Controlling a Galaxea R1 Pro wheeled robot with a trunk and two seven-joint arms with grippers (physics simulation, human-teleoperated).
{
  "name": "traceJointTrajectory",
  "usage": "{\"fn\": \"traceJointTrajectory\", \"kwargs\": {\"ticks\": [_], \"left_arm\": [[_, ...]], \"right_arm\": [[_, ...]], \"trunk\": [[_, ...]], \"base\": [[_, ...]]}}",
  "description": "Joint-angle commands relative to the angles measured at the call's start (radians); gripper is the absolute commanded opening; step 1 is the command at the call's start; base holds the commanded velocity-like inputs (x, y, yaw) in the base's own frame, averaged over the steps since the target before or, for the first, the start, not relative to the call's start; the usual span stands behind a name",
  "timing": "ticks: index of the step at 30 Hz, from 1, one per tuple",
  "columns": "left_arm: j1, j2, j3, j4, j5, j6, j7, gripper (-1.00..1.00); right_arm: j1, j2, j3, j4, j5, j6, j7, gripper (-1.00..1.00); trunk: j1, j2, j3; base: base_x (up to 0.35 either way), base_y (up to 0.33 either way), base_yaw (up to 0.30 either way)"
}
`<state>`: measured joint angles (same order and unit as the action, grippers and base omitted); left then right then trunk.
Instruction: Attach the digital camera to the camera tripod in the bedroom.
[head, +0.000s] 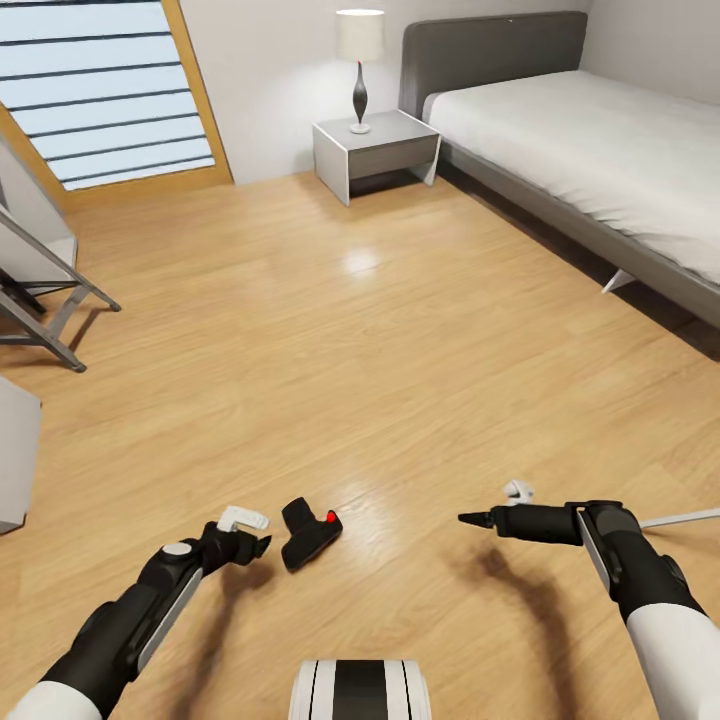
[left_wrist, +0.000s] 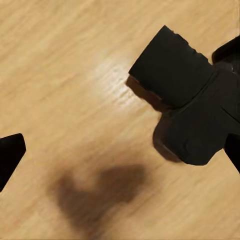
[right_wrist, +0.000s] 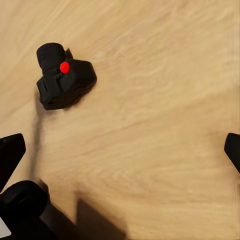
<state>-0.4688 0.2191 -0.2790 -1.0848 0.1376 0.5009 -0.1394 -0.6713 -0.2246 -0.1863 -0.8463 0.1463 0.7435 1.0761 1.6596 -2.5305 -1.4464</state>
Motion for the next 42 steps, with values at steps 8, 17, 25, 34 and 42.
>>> {"fn": "traceJointTrajectory", "kwargs": {"ticks": [8,17,25,34,42], "left_arm": [[0.0,0.011,-0.097,0.002,-0.083,-0.019,-0.076,1.0],[-0.001,0.003,-0.295,0.08,-0.105,-0.077,-0.11,1.0],[-0.001,-0.013,-0.319,0.233,-0.109,-0.233,-0.099,1.0],[-0.001,-0.016,-0.317,0.344,-0.106,-0.345,-0.094,1.0],[-0.001,-0.017,-0.313,0.356,-0.105,-0.359,-0.061,1.0]], "right_arm": [[-0.001,0.003,-0.035,-0.001,0.007,-0.046,-0.005,1.0],[-0.001,0.005,-0.07,0.0,0.008,-0.059,-0.006,1.0],[-0.001,0.005,-0.071,0.0,0.014,-0.06,-0.004,1.0],[-0.001,0.005,-0.07,-0.001,0.021,-0.064,-0.005,1.0],[-0.001,0.006,-0.07,0.0,0.019,-0.065,-0.007,1.0]], "trunk": [[0.0,0.0,-0.001],[0.0,0.0,-0.001],[0.0,0.0,-0.001],[0.0,0.0,-0.001],[0.0,0.0,-0.001]], "base": [[0.0,0.0,0.0],[0.0,0.0,0.0],[0.0,0.0,0.0],[0.0,0.0,0.0],[0.0,0.0,0.0]]}}
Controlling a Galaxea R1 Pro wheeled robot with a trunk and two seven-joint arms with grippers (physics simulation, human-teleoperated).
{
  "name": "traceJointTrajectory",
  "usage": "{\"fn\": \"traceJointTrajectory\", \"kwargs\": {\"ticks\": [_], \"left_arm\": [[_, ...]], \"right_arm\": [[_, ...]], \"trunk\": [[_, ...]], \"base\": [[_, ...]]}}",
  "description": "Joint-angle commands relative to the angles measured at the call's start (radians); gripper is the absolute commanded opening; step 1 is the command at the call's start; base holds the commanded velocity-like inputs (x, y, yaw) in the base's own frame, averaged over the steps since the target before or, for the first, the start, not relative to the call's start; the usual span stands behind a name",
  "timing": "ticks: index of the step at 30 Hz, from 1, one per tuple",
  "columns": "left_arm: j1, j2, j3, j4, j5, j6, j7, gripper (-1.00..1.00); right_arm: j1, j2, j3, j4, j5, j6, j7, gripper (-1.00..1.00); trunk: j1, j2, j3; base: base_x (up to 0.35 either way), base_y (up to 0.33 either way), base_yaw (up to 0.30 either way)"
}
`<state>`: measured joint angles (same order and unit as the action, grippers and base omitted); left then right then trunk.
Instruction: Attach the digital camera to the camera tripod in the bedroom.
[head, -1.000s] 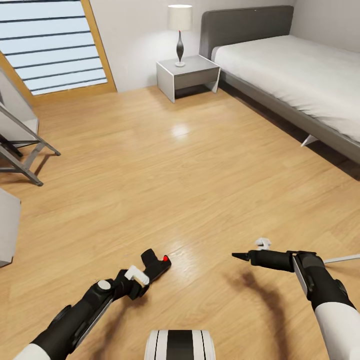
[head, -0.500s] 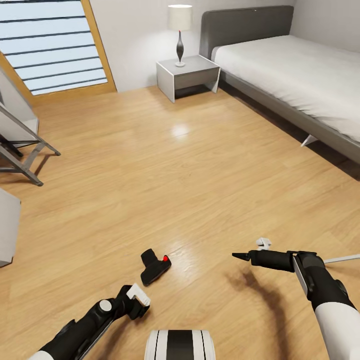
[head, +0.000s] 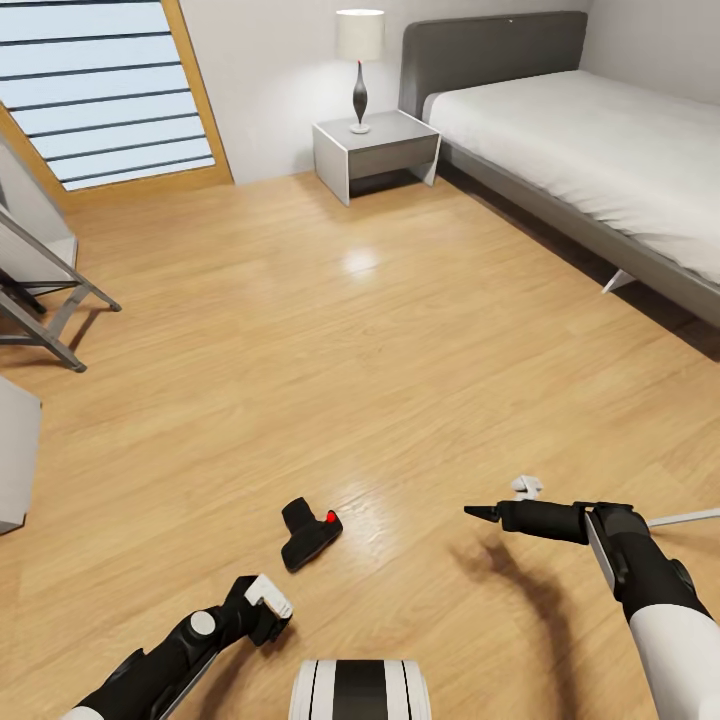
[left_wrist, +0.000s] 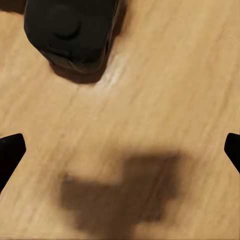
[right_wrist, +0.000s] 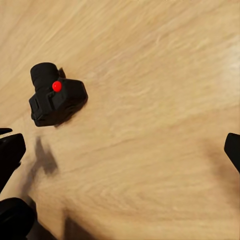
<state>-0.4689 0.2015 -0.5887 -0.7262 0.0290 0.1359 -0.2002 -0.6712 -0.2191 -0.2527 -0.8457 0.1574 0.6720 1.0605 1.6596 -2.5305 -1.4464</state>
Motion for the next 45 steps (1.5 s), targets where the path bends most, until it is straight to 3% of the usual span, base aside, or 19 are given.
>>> {"fn": "traceJointTrajectory", "kwargs": {"ticks": [1,5,10,28,45], "left_arm": [[0.0,0.001,-0.003,-0.002,0.003,0.006,0.008,1.0],[0.0,0.001,-0.004,-0.003,0.003,0.004,0.069,1.0],[0.0,0.002,-0.008,-0.002,0.001,0.004,0.096,1.0],[0.0,0.001,-0.011,-0.018,0.009,0.007,0.1,1.0],[0.0,0.0,-0.013,-0.008,0.004,0.005,0.103,1.0]], "right_arm": [[-0.001,0.001,-0.003,-0.001,0.007,0.006,0.008,1.0],[-0.001,0.001,-0.005,-0.001,0.002,-0.01,0.006,1.0],[-0.001,0.001,-0.005,0.004,-0.002,-0.045,-0.002,1.0],[-0.001,0.001,-0.005,0.007,-0.004,-0.058,-0.002,1.0],[-0.001,0.001,-0.005,0.007,-0.005,-0.058,-0.002,1.0]], "trunk": [[0.0,0.0,-0.001],[0.0,0.0,-0.001],[0.0,0.0,-0.001],[0.0,0.0,-0.001],[0.0,0.0,-0.001]], "base": [[0.0,0.0,0.0],[0.0,0.0,0.0],[0.0,0.0,0.0],[0.002,0.0,0.0],[0.129,0.0,0.0]]}}
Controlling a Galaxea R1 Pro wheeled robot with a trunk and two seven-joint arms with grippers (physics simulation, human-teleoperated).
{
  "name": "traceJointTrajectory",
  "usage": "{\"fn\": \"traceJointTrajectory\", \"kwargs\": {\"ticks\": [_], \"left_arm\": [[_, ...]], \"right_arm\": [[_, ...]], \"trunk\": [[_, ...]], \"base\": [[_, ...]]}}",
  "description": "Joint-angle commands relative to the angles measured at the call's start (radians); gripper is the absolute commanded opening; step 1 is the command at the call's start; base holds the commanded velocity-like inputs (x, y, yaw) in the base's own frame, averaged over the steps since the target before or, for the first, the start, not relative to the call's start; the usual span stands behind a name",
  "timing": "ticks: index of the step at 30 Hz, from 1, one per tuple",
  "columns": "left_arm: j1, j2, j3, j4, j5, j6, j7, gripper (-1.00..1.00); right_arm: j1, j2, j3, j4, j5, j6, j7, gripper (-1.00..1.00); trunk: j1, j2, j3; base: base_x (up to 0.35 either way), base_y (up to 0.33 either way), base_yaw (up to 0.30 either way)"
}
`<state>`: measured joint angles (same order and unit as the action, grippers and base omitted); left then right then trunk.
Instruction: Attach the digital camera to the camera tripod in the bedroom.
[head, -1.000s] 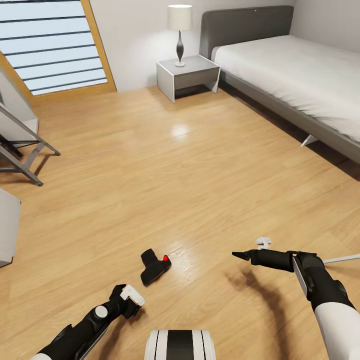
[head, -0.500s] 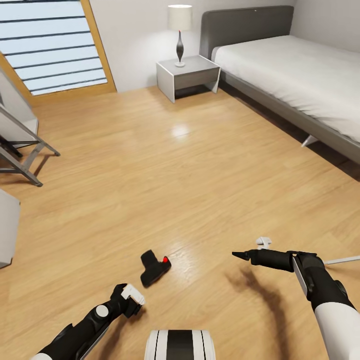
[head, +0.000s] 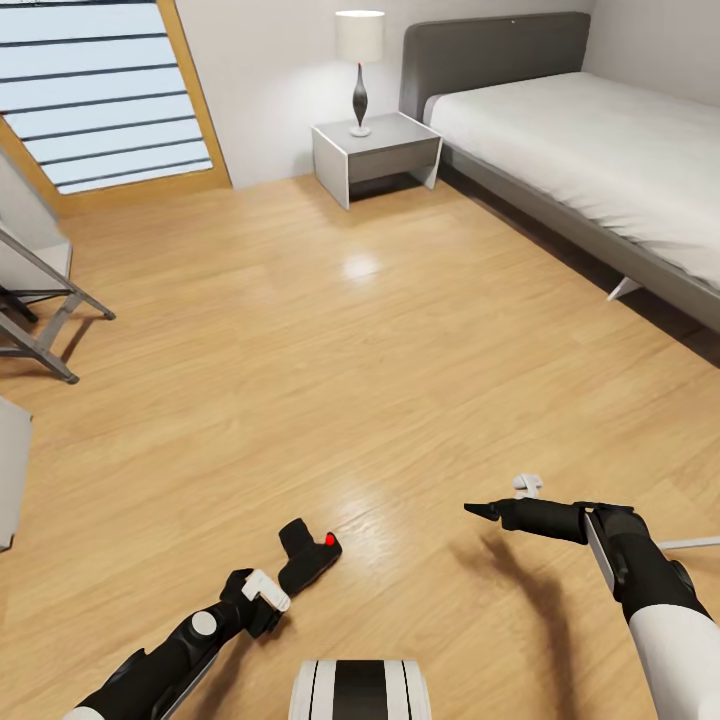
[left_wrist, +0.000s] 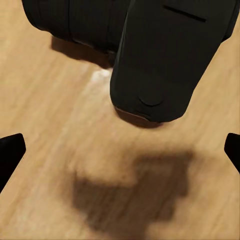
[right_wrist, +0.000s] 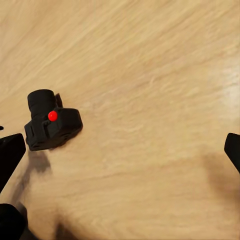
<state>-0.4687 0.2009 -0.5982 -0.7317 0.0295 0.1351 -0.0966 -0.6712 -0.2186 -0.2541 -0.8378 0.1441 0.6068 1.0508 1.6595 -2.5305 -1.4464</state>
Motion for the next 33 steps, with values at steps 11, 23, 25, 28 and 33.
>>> {"fn": "traceJointTrajectory", "kwargs": {"ticks": [11,23,25,28,33], "left_arm": [[-0.001,0.0,-0.003,-0.001,0.004,0.006,-0.003,1.0],[-0.001,0.0,-0.022,0.0,0.003,0.006,-0.016,1.0],[-0.001,0.0,-0.036,0.001,0.003,0.006,-0.015,1.0],[-0.001,0.0,-0.045,0.001,0.003,0.006,-0.014,1.0],[-0.001,0.0,-0.054,0.001,0.003,0.006,-0.013,1.0]], "right_arm": [[-0.001,0.001,-0.004,-0.001,0.007,0.007,0.008,1.0],[-0.001,-0.004,-0.004,0.022,0.014,0.007,0.006,1.0],[-0.001,-0.006,-0.004,0.031,0.015,0.007,0.006,1.0],[-0.001,-0.008,-0.004,0.039,0.015,0.007,0.006,1.0],[-0.001,-0.009,-0.004,0.045,0.017,0.007,0.006,1.0]], "trunk": [[0.0,0.0,-0.001],[0.0,0.0,-0.001],[0.0,0.0,-0.001],[0.0,0.0,-0.001],[0.0,0.0,-0.001]], "base": [[0.005,0.0,0.0],[0.0,0.0,-0.017],[0.0,0.0,-0.18],[0.0,0.0,-0.226],[0.0,0.0,-0.269]]}}
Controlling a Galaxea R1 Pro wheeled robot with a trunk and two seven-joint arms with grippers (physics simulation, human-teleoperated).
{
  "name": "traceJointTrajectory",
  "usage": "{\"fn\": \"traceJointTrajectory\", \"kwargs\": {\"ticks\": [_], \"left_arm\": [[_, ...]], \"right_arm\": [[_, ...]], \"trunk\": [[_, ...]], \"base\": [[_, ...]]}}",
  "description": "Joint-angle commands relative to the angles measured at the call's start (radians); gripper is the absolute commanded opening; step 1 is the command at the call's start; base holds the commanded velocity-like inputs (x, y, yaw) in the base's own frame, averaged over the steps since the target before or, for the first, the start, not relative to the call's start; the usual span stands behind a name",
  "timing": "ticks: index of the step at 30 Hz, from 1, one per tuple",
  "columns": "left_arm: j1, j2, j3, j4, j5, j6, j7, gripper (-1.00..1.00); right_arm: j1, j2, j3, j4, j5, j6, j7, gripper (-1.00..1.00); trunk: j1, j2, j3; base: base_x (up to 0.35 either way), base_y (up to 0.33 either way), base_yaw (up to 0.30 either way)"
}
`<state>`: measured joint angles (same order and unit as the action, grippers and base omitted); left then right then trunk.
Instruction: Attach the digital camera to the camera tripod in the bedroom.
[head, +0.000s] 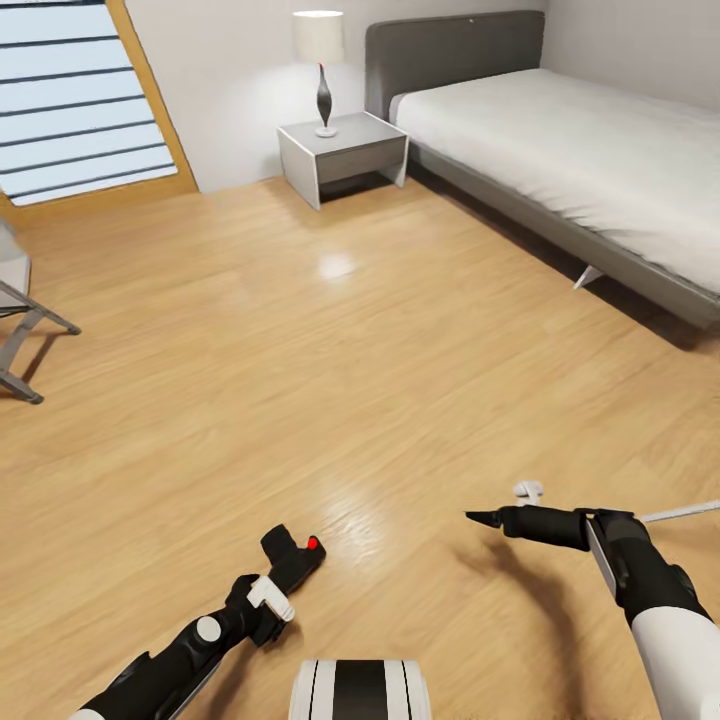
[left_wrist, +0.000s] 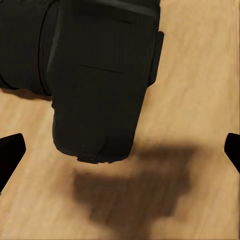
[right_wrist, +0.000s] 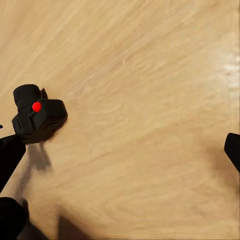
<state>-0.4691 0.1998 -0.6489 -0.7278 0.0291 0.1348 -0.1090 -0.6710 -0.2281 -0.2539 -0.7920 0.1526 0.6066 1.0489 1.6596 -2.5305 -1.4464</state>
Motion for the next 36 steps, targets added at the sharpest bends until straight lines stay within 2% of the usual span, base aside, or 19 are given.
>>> {"fn": "traceJointTrajectory", "kwargs": {"ticks": [1,14,16,21,36], "left_arm": [[0.0,0.001,-0.004,-0.002,0.003,0.005,0.0,1.0],[0.0,0.003,-0.005,-0.002,0.0,0.005,0.002,1.0],[0.0,0.004,-0.005,-0.001,0.001,0.006,0.003,1.0],[0.0,0.004,-0.005,0.0,0.003,0.007,0.005,1.0],[0.0,0.002,-0.004,0.027,0.01,0.017,0.012,1.0]], "right_arm": [[-0.001,0.003,-0.004,0.0,0.009,0.007,0.007,1.0],[-0.001,0.007,-0.003,0.0,0.009,-0.001,0.004,1.0],[-0.001,0.008,-0.003,0.0,0.008,-0.043,-0.002,1.0],[-0.001,0.009,-0.004,0.0,0.004,-0.075,-0.005,1.0],[-0.001,0.009,-0.003,0.0,0.004,-0.085,-0.004,1.0]], "trunk": [[0.0,0.0,-0.001],[0.0,0.0,-0.001],[0.0,0.0,-0.001],[0.0,0.0,-0.001],[0.0,0.0,-0.001]], "base": [[0.0,0.0,-0.147],[0.0,0.0,-0.036],[0.0,0.0,-0.001],[0.0,0.0,0.0],[0.0,0.0,0.0]]}}
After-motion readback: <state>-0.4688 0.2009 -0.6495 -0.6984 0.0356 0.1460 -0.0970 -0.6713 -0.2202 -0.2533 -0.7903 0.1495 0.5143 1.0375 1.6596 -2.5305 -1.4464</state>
